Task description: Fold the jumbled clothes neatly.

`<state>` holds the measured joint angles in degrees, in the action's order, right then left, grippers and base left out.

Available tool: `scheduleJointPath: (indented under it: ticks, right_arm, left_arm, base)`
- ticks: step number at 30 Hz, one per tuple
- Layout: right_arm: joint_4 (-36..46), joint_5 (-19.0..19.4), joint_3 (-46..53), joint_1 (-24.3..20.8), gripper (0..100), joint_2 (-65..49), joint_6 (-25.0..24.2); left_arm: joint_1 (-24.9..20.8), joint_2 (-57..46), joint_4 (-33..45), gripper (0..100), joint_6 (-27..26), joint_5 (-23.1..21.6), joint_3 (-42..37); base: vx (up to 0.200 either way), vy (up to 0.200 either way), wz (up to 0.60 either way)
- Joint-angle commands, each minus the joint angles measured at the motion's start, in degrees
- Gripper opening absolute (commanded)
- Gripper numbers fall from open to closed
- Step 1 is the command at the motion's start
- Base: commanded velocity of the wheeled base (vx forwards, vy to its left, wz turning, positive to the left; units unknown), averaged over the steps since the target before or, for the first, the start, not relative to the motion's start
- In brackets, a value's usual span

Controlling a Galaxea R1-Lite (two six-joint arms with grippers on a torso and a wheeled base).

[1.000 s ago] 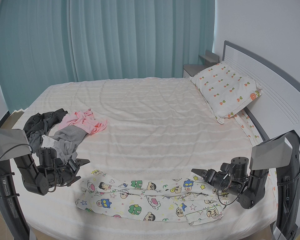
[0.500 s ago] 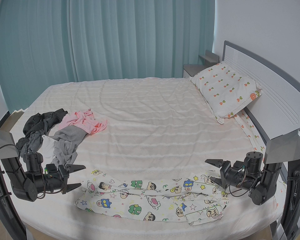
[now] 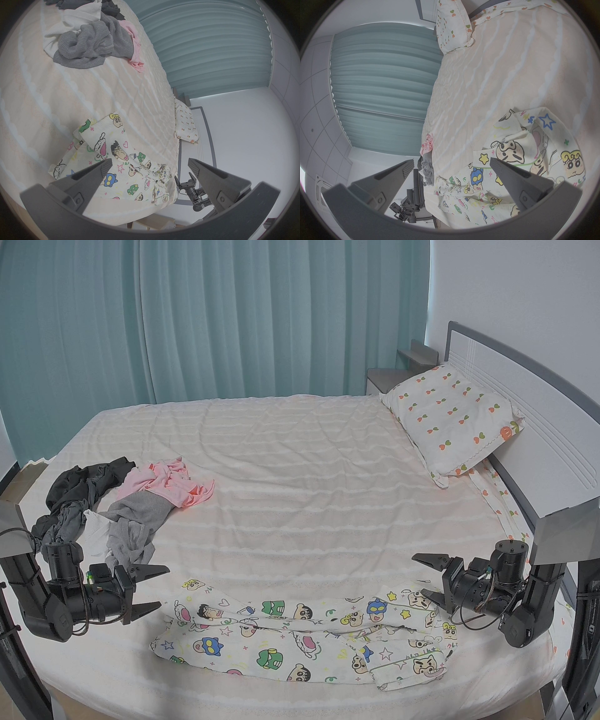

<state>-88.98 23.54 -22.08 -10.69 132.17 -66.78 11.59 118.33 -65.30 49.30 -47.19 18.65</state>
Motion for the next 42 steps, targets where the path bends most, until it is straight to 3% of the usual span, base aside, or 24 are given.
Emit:
scheduleJointPath:
  ticks: [1, 6, 14, 18, 39, 42]
  right_arm:
    - [-0.7, 0.0, 0.2, -0.1, 100, 0.0, 0.3]
    - [-0.7, 0.0, 0.1, -0.2, 100, 0.3, 1.2]
    - [-0.7, -0.1, 0.2, -0.9, 100, 1.0, 3.1]
    - [-0.7, -0.1, 0.2, -0.9, 100, 1.0, 3.1]
    - [-0.7, -0.1, 0.2, -0.9, 100, 1.0, 3.1]
    - [-0.7, -0.1, 0.2, -0.9, 100, 1.0, 3.1]
  left_arm:
    - [-0.1, 0.1, 0.0, 100, -0.1, 0.1, 0.1]
    - [-0.3, 0.1, 0.0, 100, -0.1, 0.1, 0.1]
    - [-0.4, 0.2, 0.0, 100, 0.8, 0.3, 1.1]
    - [-0.3, -0.1, 0.0, 100, 6.0, 0.6, 2.5]
    - [-0.2, 0.2, -1.7, 100, 6.6, 0.7, 1.8]
    - [-0.3, 0.2, -1.8, 100, 6.5, 1.8, 1.8]
  base:
    - [-0.200, 0.000, 0.00]
    - [-0.200, 0.000, 0.00]
    - [0.000, 0.000, 0.00]
    - [0.000, 0.000, 0.00]
    - [0.000, 0.200, 0.00]
    - [0.000, 0.000, 0.00]
